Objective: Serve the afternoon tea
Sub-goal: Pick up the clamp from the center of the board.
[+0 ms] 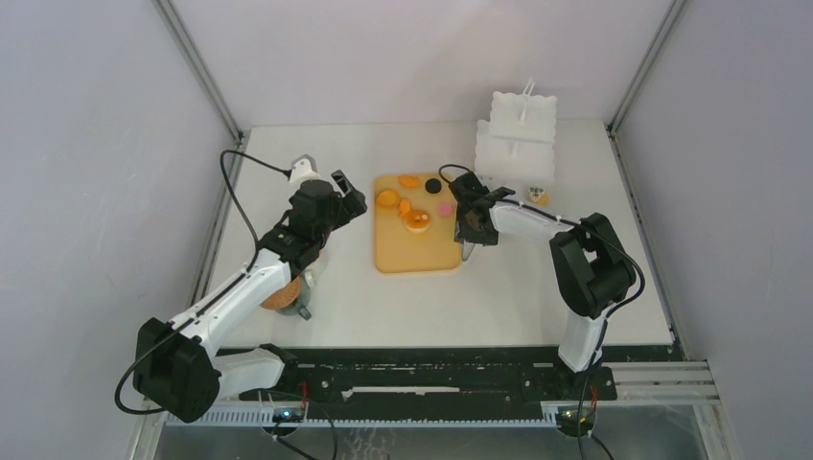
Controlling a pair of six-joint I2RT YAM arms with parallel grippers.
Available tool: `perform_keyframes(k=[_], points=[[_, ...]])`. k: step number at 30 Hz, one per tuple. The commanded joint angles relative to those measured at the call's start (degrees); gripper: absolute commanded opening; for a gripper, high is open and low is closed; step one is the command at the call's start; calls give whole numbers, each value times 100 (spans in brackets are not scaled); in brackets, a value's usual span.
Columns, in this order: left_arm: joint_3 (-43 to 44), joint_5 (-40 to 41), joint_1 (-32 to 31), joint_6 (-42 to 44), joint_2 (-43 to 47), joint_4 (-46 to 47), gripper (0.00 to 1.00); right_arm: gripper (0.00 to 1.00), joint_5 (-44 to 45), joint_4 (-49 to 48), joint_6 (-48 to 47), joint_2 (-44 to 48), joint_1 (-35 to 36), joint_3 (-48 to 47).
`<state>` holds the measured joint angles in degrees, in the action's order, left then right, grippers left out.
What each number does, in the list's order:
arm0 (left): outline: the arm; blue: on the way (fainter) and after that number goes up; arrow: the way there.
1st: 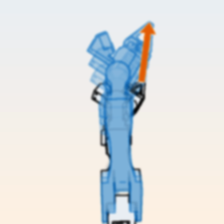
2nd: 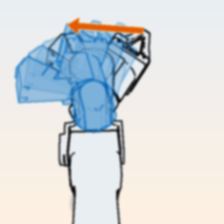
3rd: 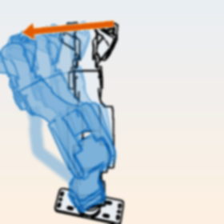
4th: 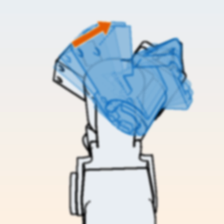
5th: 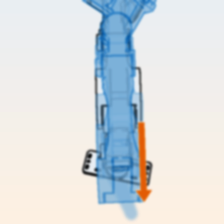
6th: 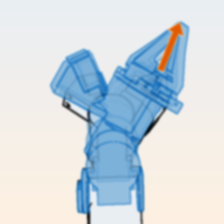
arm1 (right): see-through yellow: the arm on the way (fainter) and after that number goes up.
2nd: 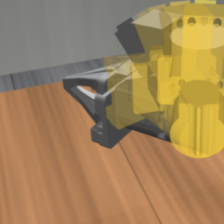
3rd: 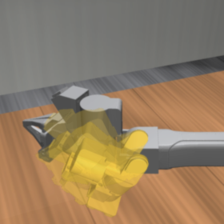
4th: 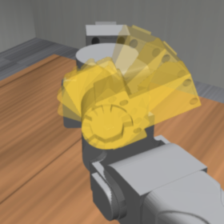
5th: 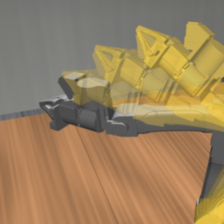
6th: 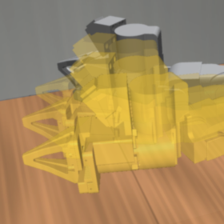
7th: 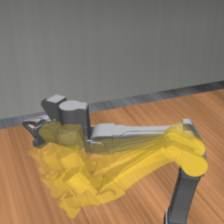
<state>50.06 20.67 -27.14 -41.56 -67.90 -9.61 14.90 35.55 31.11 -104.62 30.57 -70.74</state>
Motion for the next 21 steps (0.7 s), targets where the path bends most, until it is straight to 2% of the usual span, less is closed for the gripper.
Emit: perform_keyframes(k=[1,13,17,21], points=[[428,-53,-24,164,88,34,86,63,208,-183,192,55,-13,-276],[326,7,-12,271,182,-94,86,61,322,-476,262,-366,-58,-270],[260,14,19,416,242,-111,86,54,465,-583,318,-432,7,-183],[154,16,36,436,307,-112,87,42,570,-720,360,-379,36,-19]])
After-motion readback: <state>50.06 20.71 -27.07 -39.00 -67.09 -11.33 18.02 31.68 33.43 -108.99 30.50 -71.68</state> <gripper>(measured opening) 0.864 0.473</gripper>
